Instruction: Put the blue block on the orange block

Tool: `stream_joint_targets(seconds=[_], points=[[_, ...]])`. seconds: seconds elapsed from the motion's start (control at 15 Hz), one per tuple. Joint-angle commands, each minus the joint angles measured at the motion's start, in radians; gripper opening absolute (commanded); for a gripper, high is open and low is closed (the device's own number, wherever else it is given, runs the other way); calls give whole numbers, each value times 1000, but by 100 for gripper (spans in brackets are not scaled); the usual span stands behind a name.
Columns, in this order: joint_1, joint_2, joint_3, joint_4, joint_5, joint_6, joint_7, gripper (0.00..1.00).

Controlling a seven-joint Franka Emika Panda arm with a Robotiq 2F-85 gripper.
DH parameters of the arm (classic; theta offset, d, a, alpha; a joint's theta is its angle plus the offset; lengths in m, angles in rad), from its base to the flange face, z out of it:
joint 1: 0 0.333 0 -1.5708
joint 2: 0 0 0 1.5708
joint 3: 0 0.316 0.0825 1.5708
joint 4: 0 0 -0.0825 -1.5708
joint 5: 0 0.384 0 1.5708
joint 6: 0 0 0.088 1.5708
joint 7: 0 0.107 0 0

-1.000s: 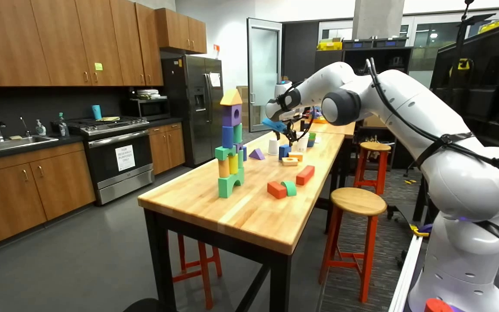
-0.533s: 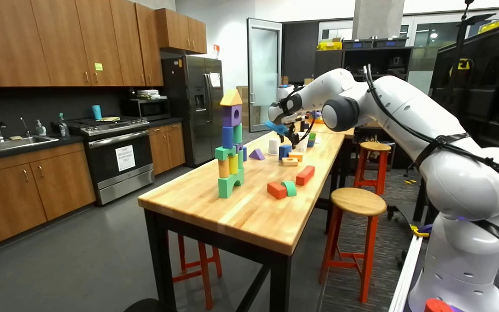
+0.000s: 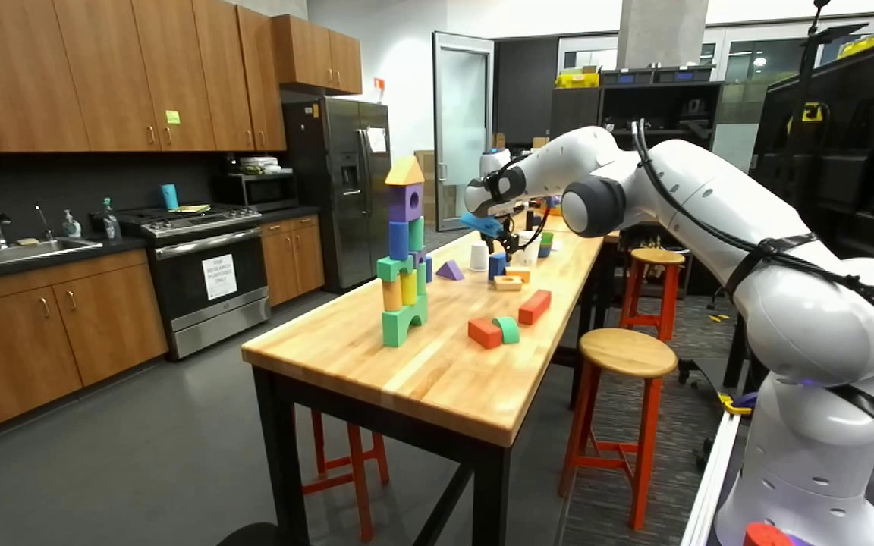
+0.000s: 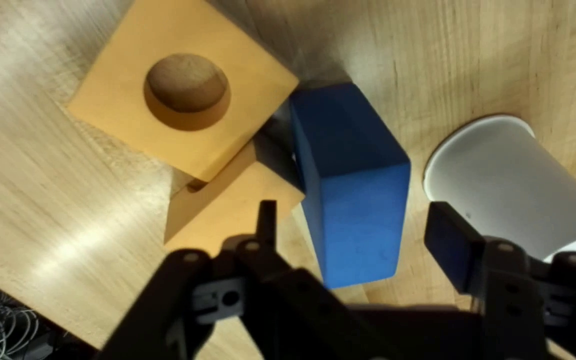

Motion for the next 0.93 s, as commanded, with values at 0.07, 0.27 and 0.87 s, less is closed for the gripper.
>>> stream_joint_targets(seconds=[0.07, 0.27, 0.87], points=[[-9, 37, 13, 87, -2, -46, -62, 37], [-13, 45, 15, 106, 1, -52, -83, 16], [12, -24, 13, 100, -14, -90, -145, 15]])
